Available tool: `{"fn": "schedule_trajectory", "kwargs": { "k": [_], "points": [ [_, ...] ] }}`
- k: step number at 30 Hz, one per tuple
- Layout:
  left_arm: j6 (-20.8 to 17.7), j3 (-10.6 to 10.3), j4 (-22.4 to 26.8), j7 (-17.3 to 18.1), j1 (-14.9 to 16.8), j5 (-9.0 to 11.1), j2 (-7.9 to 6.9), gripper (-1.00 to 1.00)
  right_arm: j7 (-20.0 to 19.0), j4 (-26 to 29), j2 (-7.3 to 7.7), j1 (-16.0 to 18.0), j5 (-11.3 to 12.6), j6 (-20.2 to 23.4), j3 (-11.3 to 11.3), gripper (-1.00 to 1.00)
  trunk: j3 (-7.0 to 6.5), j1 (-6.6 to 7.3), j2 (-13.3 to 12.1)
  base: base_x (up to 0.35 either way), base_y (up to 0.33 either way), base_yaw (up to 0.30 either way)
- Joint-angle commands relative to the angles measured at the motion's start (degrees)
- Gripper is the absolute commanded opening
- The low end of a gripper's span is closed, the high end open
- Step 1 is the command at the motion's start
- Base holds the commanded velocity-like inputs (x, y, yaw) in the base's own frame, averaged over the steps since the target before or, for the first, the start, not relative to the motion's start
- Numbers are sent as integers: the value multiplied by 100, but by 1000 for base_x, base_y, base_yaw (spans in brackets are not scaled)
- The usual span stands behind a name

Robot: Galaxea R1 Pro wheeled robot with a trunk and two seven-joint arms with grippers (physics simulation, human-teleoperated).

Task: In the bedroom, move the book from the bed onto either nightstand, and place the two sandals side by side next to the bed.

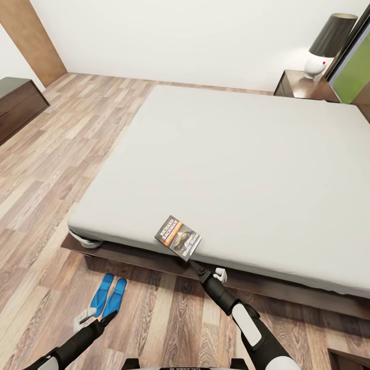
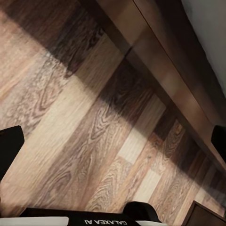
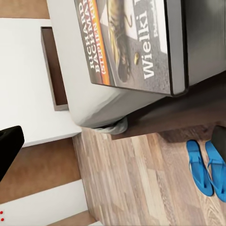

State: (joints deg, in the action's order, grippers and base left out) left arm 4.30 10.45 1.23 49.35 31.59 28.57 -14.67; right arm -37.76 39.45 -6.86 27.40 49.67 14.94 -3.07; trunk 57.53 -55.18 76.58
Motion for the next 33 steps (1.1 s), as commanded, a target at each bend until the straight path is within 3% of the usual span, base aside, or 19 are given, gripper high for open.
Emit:
{"fn": "schedule_trajectory", "kwargs": {
  "k": [1, 25, 33],
  "points": [
    [45, 45, -9, 13, 4, -57, -1, 100, -3, 1, 0, 2, 61, 55, -2, 100, 21, -22, 43, 0, 0, 0],
    [45, 45, -9, 18, 5, -57, -1, 100, -3, 1, 0, 2, 61, 53, -4, 100, 452, -550, 1006, 0, 0, 0],
    [46, 45, -9, 19, 5, -60, -1, 100, -3, 1, 0, 1, 61, 54, -6, 100, 452, -550, 1006, 28, 0, 0]
  ]
}}
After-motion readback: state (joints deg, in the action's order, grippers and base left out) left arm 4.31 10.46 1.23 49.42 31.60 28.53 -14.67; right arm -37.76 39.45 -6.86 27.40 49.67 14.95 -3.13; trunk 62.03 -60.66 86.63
